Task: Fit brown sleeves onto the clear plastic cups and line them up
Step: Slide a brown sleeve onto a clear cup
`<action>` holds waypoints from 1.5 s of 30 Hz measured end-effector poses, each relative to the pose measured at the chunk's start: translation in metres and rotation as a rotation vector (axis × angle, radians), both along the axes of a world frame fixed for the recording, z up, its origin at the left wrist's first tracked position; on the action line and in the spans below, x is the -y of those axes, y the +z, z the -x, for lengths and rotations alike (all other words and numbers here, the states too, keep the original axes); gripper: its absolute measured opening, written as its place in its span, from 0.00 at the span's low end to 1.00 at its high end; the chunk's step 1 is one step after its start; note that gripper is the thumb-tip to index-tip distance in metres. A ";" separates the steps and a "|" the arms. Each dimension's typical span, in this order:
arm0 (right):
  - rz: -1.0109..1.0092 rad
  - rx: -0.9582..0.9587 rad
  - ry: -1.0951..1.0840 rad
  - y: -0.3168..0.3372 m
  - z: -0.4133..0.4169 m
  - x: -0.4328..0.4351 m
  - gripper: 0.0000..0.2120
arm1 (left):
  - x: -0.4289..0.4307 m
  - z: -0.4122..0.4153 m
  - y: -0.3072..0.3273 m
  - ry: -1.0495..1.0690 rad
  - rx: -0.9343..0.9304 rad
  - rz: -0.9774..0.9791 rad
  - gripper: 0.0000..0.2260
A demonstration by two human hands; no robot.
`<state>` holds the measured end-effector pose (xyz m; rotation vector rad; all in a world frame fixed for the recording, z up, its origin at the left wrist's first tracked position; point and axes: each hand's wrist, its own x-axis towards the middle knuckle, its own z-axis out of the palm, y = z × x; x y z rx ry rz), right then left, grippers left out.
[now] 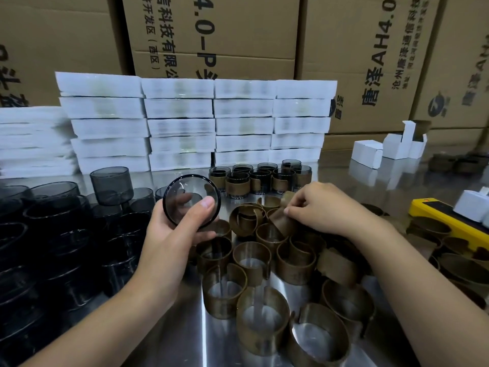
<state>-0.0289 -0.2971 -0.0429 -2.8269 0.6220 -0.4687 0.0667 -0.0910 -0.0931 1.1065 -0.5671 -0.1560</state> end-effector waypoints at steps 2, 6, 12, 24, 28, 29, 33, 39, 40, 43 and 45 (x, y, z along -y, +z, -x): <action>-0.017 0.010 -0.005 -0.002 -0.001 0.001 0.12 | 0.000 0.000 0.000 0.001 -0.001 -0.003 0.31; -0.061 0.001 -0.004 -0.005 -0.003 0.000 0.13 | 0.001 0.001 -0.002 -0.057 -0.035 0.040 0.26; -0.324 0.137 0.013 0.002 -0.003 -0.003 0.10 | 0.000 0.003 0.002 -0.250 -0.107 0.043 0.23; -1.310 0.438 0.411 0.010 0.001 -0.021 0.13 | -0.003 0.007 0.005 -0.398 -0.146 -0.005 0.14; -1.373 0.441 0.530 0.007 0.002 -0.024 0.14 | -0.001 0.004 0.002 -0.297 -0.134 -0.015 0.27; -1.408 0.455 0.560 0.007 0.001 -0.024 0.11 | -0.001 0.003 0.002 -0.270 -0.124 -0.012 0.27; -1.509 0.502 0.665 0.007 0.000 -0.025 0.13 | 0.000 0.001 0.003 -0.250 -0.127 -0.011 0.16; -1.457 0.536 0.639 0.004 -0.004 -0.025 0.20 | 0.001 0.003 0.003 -0.249 -0.148 -0.015 0.36; -1.453 0.532 0.644 0.004 -0.004 -0.025 0.21 | 0.001 0.003 0.004 -0.235 -0.143 -0.007 0.39; -1.427 0.524 0.625 0.003 -0.004 -0.025 0.24 | 0.000 0.004 0.006 -0.221 -0.145 0.020 0.37; -1.419 0.540 0.596 0.003 -0.004 -0.026 0.23 | 0.000 0.003 0.006 -0.218 -0.141 0.027 0.34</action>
